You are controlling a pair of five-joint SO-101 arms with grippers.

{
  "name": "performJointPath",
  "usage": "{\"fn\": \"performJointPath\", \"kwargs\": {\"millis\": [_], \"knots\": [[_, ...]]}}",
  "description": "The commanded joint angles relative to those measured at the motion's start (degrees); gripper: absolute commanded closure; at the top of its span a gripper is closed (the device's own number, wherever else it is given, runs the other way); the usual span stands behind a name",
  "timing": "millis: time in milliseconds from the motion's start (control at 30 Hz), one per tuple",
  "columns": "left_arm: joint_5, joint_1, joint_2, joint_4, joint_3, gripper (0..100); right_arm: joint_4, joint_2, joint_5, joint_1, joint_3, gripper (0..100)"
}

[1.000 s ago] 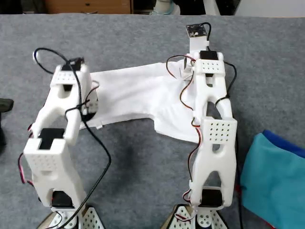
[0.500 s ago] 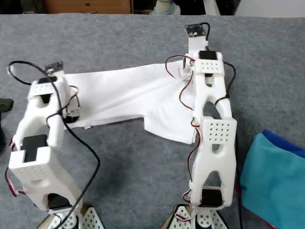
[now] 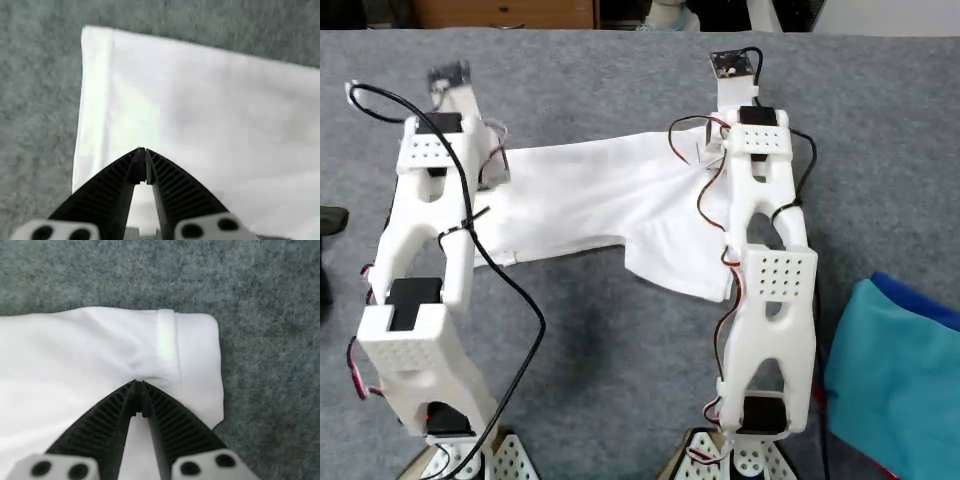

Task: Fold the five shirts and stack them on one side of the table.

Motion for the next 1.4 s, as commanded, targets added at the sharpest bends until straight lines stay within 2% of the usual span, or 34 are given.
{"fn": "performJointPath", "kwargs": {"millis": [0, 100, 167, 300, 633, 767, 867, 967, 1133, 1267, 1367], "knots": [[3.87, -1.93, 3.74, -13.19, -2.2, 98, 0.0, -0.22, 0.18, 0.75, -2.95, 98.6], [4.84, -3.16, 10.59, -20.13, -2.9, 98, 0.09, -0.22, 0.18, 0.75, -2.86, 98.6], [4.84, -4.22, 14.9, -20.31, -5.27, 98, 0.09, -0.22, 0.18, 0.75, -2.86, 98.6], [4.84, -6.24, 21.41, -16.18, -13.01, 98, 0.09, -0.22, 0.18, 0.84, -2.68, 98.6], [4.84, -6.07, 29.76, -2.29, -30.42, 98, 0.88, -0.57, 0.44, 1.01, -3.12, 97.3], [5.8, -5.89, 29.76, -0.7, -31.65, 98, 8.09, -2.95, 5.1, 1.19, -8.92, 88.2], [11.43, -6.86, 29.67, -0.44, -31.74, 96, 13.54, -4.44, 9.14, 0.75, -15.69, 82.3], [12.13, -7.47, 29.67, -0.35, -31.74, 90, 19.78, -5.49, 14.07, 0.31, -23.43, 83.9], [12.13, -7.38, 29.67, -0.44, -31.74, 89, 36.84, -6.46, 24.09, -1.1, -36.97, 86.8], [12.13, -7.47, 29.67, -0.44, -31.74, 89, 36.4, -9.19, 27.87, 0.4, -37.32, 86.8], [12.13, -7.47, 29.67, -0.35, -31.74, 89, 36.48, -14.73, 30.24, 0.66, -32.22, 86.8]]}}
